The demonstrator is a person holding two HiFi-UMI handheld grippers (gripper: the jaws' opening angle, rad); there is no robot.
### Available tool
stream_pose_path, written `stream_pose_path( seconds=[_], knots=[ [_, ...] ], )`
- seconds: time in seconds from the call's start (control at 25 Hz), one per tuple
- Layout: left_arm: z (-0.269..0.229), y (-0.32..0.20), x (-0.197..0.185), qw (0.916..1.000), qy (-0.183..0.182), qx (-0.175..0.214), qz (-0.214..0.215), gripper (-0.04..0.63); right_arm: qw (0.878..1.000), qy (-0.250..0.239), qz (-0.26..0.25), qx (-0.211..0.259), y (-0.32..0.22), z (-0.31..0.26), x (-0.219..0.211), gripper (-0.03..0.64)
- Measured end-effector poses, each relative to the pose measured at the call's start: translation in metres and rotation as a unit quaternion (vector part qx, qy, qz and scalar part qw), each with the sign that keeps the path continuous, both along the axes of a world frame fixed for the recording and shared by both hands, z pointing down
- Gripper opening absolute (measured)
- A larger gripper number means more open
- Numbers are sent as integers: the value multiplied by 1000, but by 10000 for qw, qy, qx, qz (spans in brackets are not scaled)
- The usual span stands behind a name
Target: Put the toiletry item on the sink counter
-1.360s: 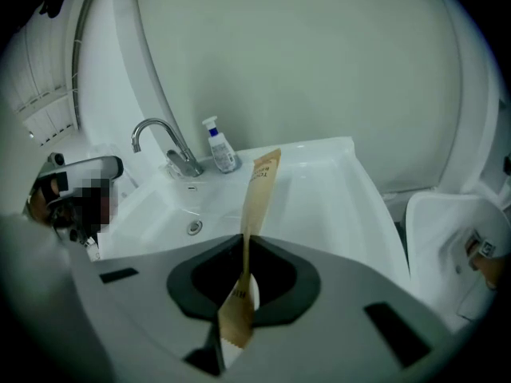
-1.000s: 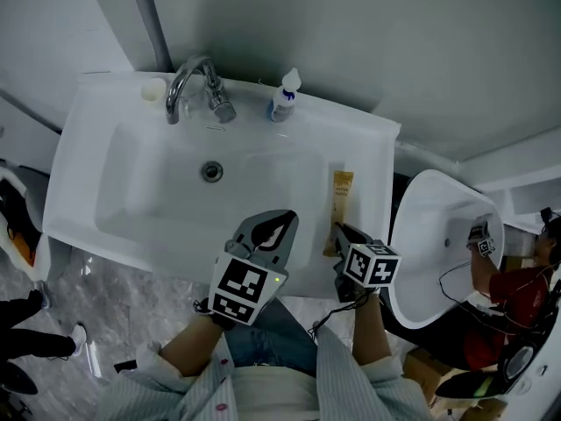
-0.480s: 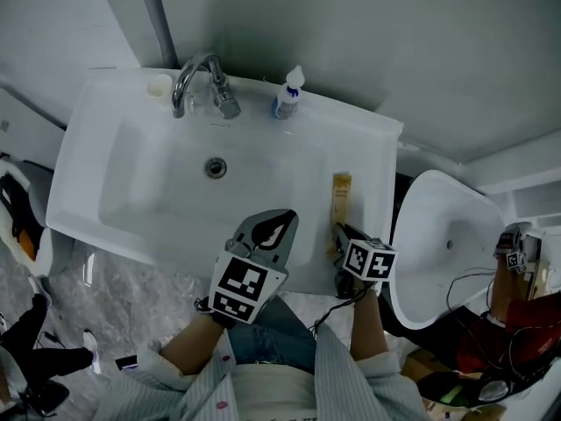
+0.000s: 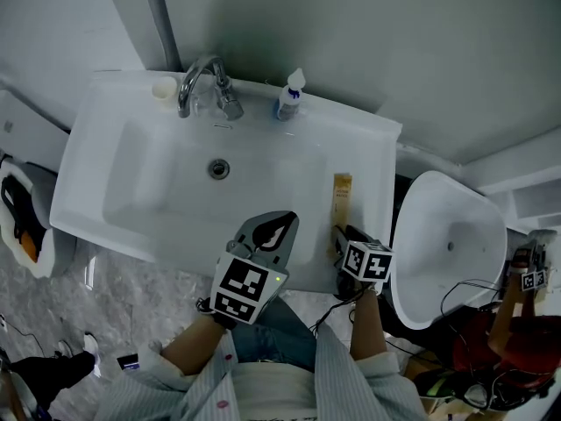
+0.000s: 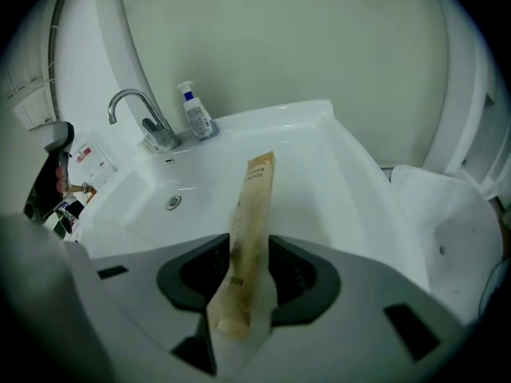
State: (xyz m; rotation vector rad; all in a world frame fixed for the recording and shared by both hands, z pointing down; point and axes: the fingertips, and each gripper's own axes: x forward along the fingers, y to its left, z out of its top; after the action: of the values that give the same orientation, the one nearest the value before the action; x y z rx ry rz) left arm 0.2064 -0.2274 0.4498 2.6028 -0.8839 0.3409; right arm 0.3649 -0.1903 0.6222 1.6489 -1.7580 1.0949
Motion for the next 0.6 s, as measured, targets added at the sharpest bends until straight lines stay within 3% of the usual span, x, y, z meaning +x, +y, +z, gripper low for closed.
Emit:
stream_pose_path(
  seconds=[0.32,0.6],
  knots=[
    [-7,4,-9,9999,44,42,-97,15,9993,122,222,289,3,-23,12,152],
    [-12,8,-17,9998,67,91,-176,15,9979,94,48,645,-3,-54,-4,152]
  ],
)
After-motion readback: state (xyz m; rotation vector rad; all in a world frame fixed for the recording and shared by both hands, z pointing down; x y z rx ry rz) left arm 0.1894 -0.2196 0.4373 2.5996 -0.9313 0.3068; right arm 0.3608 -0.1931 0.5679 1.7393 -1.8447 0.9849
